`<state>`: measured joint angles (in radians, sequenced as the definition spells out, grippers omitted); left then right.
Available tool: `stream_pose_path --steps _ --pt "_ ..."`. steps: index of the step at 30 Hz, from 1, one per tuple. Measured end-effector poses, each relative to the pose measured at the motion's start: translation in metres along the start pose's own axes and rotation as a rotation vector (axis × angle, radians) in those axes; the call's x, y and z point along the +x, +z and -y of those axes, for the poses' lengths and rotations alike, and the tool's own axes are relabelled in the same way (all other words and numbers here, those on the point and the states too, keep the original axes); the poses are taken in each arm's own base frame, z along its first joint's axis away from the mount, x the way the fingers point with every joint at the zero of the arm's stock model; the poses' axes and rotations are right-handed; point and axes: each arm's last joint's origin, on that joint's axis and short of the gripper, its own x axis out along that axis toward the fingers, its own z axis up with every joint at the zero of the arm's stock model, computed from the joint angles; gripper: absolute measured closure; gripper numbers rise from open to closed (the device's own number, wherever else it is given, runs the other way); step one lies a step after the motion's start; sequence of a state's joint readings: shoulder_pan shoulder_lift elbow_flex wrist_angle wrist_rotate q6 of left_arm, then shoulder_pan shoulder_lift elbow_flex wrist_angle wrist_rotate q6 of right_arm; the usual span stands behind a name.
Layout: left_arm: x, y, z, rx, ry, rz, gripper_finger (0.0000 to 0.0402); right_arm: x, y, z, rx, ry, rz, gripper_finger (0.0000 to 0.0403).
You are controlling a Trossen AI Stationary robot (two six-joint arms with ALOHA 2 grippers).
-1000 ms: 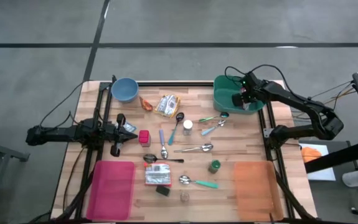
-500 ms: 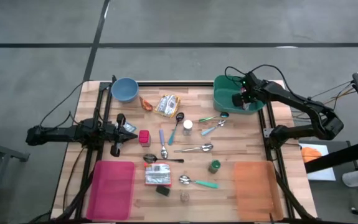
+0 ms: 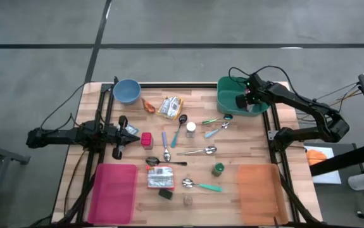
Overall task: Pick & Place Food Item
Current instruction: Put the red noodle pack into the green bin
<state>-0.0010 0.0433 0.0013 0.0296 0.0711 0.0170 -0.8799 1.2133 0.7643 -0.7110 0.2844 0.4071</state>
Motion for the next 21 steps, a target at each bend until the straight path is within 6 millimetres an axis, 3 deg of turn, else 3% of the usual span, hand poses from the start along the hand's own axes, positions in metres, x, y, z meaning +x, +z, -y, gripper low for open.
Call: stream_pose_path --steps 21 --pt "0.0000 0.0001 0.0000 0.000 0.000 0.000 0.0401 0.0001 -0.0013 -0.0003 -0.002 0.004 -0.010 0.0390"
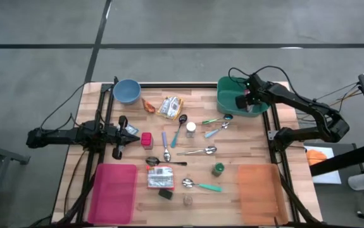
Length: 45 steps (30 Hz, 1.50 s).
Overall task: Pick & Place Food Item
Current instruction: Put the red noodle pack into the green bin, then put the yellow noodle pack into the green bin
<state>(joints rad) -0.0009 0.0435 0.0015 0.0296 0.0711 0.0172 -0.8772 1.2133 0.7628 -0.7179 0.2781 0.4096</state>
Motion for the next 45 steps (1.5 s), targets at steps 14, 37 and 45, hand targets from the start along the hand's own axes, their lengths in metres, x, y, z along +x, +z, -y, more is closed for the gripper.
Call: stream_pose_path --steps 14,37,45 --pt "0.000 0.000 0.000 0.000 0.000 0.000 0.0401 0.000 0.002 0.000 0.010 -0.005 0.021 0.0271" --pt "0.000 0.000 0.000 0.000 0.000 0.000 0.0401 -0.005 0.013 -0.019 -0.024 0.151 0.164 0.0215" --pt "0.000 0.000 0.000 0.000 0.000 0.000 0.0401 -0.008 0.008 -0.029 -0.075 0.217 0.148 0.0215"
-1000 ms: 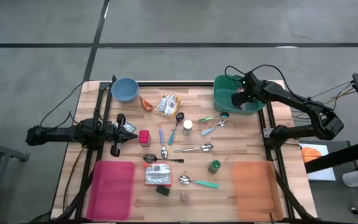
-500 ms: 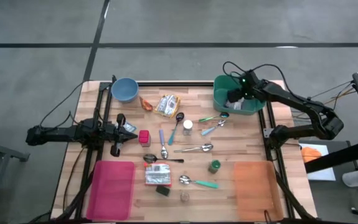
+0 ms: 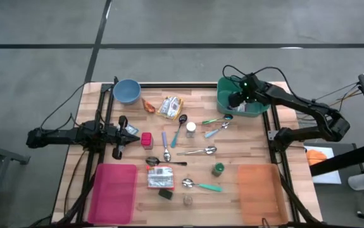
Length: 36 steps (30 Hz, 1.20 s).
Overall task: Pick & Place Food Item
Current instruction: Put the yellow noodle pack into the green bin
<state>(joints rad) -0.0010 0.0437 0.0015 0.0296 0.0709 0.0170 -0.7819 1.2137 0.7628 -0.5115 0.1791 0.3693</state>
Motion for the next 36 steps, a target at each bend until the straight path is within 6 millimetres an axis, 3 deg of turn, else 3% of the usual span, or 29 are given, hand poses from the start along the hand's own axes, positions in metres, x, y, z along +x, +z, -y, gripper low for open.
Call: stream_pose_path --steps 5,10,17,28,36 --pt "0.000 0.000 0.000 0.000 0.000 0.000 0.0401 -0.014 0.002 -0.018 -0.045 0.176 0.070 0.0215" --pt "0.000 0.000 0.000 0.000 0.000 0.000 0.0401 -0.041 -0.002 -0.036 -0.143 0.296 0.206 0.0216" --pt "0.000 0.000 0.000 0.000 0.000 0.000 0.0401 -0.065 -0.031 -0.051 -0.225 0.504 0.430 0.0216" --pt "0.000 0.000 0.000 0.000 0.000 0.000 0.0401 -0.073 -0.082 -0.050 -0.390 0.714 0.628 0.0216" --pt "0.000 0.000 0.000 0.000 0.000 0.001 0.0401 -0.073 -0.093 -0.042 -0.346 0.782 0.739 0.0216"
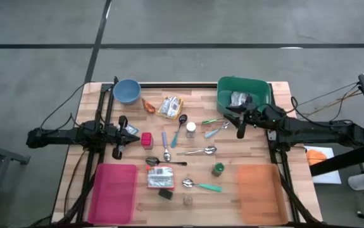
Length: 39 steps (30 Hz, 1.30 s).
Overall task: Pick & Place Food Item
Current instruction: Put the yellow noodle pack into the green bin
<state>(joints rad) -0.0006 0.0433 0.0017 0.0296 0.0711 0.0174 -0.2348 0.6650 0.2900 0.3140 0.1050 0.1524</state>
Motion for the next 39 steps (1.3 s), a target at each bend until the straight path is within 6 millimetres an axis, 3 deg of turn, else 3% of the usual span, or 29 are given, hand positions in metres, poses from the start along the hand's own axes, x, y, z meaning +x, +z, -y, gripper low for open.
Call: stream_pose_path --steps 39 --pt "0.0000 -0.0001 0.0000 0.000 0.000 0.000 0.0401 -0.0012 -0.0039 0.0008 0.020 -0.002 -0.009 0.0216"
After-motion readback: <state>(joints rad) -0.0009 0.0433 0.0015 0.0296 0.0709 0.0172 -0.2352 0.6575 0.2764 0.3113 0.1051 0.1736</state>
